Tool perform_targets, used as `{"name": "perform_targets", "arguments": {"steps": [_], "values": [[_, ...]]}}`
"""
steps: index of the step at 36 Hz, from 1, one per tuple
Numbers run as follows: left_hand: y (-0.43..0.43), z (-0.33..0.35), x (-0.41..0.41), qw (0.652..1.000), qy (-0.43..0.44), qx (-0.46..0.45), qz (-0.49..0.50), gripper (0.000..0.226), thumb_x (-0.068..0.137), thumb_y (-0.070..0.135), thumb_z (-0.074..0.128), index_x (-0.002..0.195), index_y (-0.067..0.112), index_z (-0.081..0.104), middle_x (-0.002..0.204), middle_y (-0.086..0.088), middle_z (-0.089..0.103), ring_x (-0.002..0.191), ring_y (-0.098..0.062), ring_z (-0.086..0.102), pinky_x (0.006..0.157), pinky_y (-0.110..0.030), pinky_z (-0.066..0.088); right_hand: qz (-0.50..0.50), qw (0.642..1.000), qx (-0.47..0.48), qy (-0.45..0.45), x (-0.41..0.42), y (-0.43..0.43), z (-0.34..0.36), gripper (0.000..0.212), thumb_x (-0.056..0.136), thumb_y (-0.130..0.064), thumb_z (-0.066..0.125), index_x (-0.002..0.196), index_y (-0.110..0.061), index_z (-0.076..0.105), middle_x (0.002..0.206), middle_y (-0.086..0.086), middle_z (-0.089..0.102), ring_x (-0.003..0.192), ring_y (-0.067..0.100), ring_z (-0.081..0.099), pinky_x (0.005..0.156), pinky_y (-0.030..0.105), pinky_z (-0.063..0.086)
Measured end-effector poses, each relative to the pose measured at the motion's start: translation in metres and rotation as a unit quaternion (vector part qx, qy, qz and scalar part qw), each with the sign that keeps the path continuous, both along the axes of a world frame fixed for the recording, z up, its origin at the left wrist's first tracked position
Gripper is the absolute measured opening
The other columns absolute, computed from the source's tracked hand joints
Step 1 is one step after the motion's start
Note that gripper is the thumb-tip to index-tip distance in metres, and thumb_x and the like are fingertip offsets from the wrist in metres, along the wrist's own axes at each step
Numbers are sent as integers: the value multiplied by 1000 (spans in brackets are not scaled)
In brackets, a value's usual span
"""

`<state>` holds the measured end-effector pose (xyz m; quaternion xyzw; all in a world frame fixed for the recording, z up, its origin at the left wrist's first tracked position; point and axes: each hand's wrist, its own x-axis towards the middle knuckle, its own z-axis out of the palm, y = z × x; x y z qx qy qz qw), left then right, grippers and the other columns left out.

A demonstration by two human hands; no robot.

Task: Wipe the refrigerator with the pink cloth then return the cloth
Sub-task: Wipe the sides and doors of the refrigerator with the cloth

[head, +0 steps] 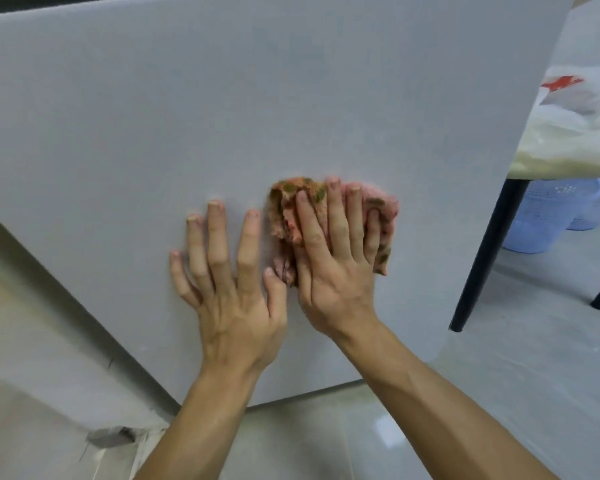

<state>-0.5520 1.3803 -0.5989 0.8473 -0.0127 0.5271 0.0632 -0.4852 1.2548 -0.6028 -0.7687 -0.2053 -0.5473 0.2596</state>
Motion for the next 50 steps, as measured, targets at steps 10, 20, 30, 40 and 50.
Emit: {"name": "perform_targets", "arguments": {"steps": [10,20,30,40,50], "values": [[28,-1,-1,1000,-12,8,24,74,96,22,56,165,20,27,173,-15,12,163,-26,0,128,-61,8,6,998,17,-61,1,19,17,55,111,-29,41,164,-22,26,171,4,15,162,22,6,131,48,5],[33,-4,-1,1000,-18,6,20,80,98,19,56,167,26,18,173,-15,12,164,-26,-1,129,-59,5,14,986,-163,-21,-7,1,-99,69,103,-31,53,166,-34,24,177,-4,10,163,19,12,132,42,2],[46,0,-6,999,-25,-22,5,60,105,27,39,164,21,31,174,-14,14,163,-25,2,127,-63,8,6,998,-61,-9,-13,38,-12,62,112,-29,40,168,-32,13,176,-2,-4,163,18,0,132,43,1],[70,1,-13,998,-43,-31,14,58,107,30,32,164,17,30,172,-19,19,163,-22,1,129,-55,5,-5,995,83,-55,-22,90,56,48,112,-29,41,159,-23,32,165,4,20,158,27,27,130,46,12],[83,-3,-14,999,-33,-7,29,60,106,27,38,165,23,28,172,-16,19,163,-24,3,130,-54,5,33,984,-174,-27,-31,71,-99,75,98,-25,55,166,-30,23,177,-5,5,163,16,11,132,40,1]]}}
